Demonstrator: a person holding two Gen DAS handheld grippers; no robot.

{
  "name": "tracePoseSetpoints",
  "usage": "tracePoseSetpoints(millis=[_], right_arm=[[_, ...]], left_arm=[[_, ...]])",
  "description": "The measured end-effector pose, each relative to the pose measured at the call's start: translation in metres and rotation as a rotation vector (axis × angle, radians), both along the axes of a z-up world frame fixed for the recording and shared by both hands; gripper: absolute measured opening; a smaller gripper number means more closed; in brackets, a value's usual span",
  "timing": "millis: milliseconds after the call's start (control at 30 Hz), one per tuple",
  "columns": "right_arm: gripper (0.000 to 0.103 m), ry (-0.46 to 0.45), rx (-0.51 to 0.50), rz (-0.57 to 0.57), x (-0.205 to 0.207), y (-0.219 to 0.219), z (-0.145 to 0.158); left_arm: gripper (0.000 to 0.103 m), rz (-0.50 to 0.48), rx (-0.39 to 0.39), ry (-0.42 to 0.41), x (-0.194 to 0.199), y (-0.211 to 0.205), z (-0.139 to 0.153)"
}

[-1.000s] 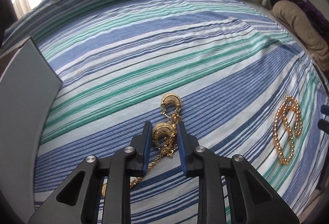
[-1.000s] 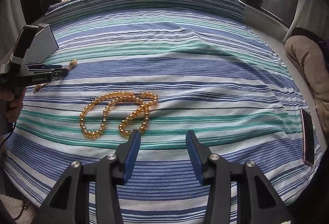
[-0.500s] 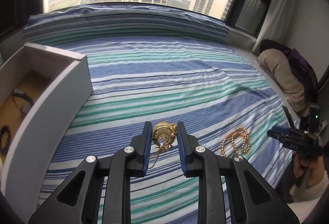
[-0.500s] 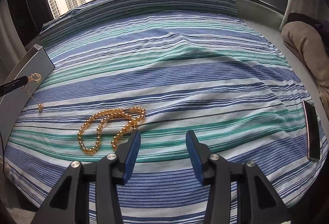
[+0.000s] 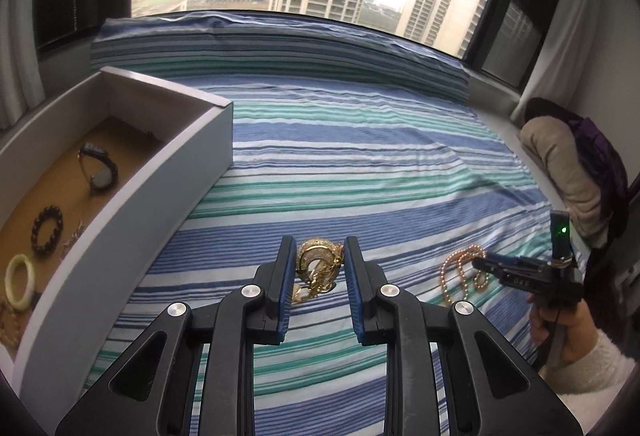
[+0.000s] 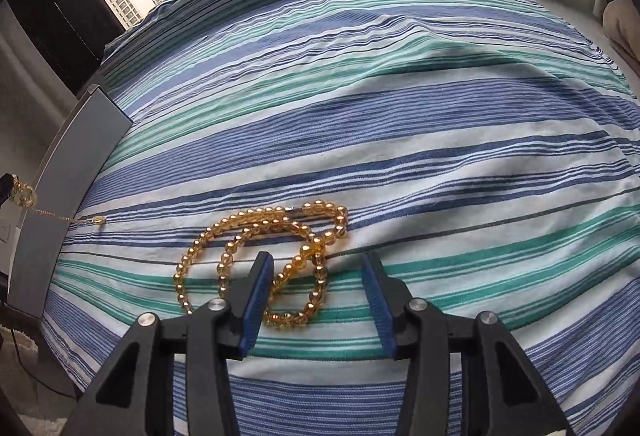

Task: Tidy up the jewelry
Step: 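Grasp the amber bead necklace with the right tool while the left tool lifts the gold chain, then carry both items over the white box and open both tools to drop them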

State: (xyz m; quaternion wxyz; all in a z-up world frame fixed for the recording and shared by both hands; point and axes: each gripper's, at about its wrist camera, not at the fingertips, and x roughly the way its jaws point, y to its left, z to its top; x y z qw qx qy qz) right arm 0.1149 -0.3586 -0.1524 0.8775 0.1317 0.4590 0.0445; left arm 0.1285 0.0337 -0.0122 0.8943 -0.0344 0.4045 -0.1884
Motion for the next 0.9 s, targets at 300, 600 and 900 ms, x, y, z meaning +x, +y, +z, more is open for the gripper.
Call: tracePoseSetpoints(millis=[300, 600, 900], right_arm=[[0.008, -0.036, -0.107, 0.073, -0.002, 0.023, 0.020], [0.008, -0.221, 0.026, 0.186, -0.026, 0.036, 0.126], [0.008, -0.353, 0.069, 0.340, 0.002, 0.085, 0.211]], left_arm=[[0.023, 0.036, -0.026, -0.001, -0.009, 0.016, 0.019], [0.023, 0.097, -0.075, -0.057, -0.025, 0.046, 0.078], [0.023, 0.219, -0.053, -0.096, -0.035, 0.104, 0.129]])
